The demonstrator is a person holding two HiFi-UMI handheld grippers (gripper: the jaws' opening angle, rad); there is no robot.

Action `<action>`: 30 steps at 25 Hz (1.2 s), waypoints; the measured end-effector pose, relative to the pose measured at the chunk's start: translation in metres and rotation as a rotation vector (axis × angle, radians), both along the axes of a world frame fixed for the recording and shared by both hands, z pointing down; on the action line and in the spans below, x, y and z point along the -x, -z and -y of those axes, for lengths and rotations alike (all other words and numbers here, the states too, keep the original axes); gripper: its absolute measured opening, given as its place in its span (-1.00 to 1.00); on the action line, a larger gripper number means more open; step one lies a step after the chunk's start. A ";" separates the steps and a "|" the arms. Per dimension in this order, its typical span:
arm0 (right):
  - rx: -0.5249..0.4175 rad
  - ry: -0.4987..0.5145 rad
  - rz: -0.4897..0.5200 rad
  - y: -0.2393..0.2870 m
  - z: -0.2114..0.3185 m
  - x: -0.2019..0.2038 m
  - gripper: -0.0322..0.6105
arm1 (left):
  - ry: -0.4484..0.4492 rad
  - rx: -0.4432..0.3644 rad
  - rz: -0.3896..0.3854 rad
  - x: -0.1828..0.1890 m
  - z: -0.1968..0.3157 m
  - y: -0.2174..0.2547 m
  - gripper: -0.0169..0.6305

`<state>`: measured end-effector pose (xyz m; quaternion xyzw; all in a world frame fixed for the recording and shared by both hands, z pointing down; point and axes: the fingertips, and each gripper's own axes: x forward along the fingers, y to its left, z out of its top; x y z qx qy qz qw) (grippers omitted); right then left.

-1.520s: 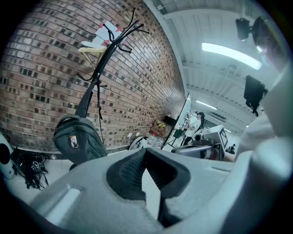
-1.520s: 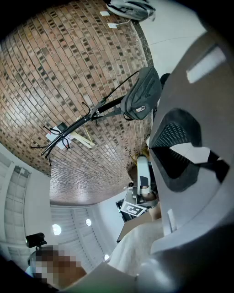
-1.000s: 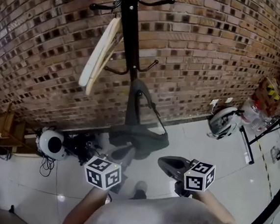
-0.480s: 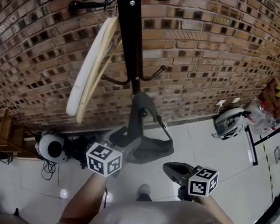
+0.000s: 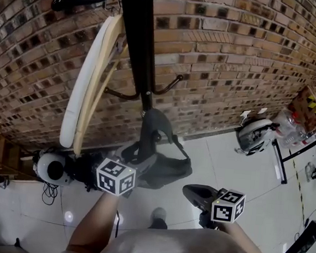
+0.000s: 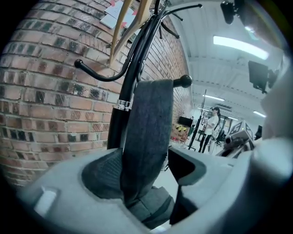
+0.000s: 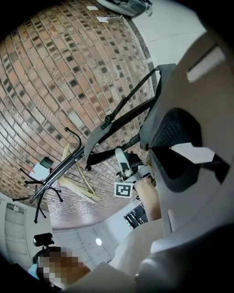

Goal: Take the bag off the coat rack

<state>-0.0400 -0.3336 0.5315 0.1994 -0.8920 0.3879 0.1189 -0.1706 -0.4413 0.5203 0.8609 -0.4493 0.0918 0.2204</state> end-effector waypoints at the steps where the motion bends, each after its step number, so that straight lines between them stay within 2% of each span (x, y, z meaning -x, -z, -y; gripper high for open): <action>1: 0.002 0.001 0.000 -0.001 0.001 0.001 -0.90 | -0.005 -0.001 0.001 0.000 0.000 -0.001 -0.02; 4: 0.002 0.007 -0.002 -0.003 0.004 0.003 -0.90 | -0.023 0.004 0.001 -0.001 0.000 -0.001 -0.11; 8: -0.003 0.015 0.002 0.000 0.006 0.009 -0.90 | -0.011 0.018 -0.016 0.001 0.001 -0.001 -0.55; 12: -0.007 0.013 -0.002 0.000 0.006 0.009 -0.90 | 0.001 0.025 -0.035 0.003 0.002 0.000 -0.75; 18: -0.019 -0.003 -0.003 0.005 0.002 0.003 -0.90 | 0.032 0.040 -0.070 0.004 0.000 0.006 -0.79; 22: -0.037 -0.012 0.000 0.011 -0.003 -0.005 -0.90 | 0.068 0.038 -0.121 -0.002 -0.004 0.022 -0.79; 25: -0.056 -0.020 0.003 0.017 -0.011 -0.013 -0.90 | 0.073 -0.007 -0.134 -0.006 -0.011 0.048 -0.79; 30: -0.090 -0.013 0.014 0.030 -0.040 -0.024 -0.90 | 0.045 -0.091 -0.105 -0.025 -0.044 0.091 -0.79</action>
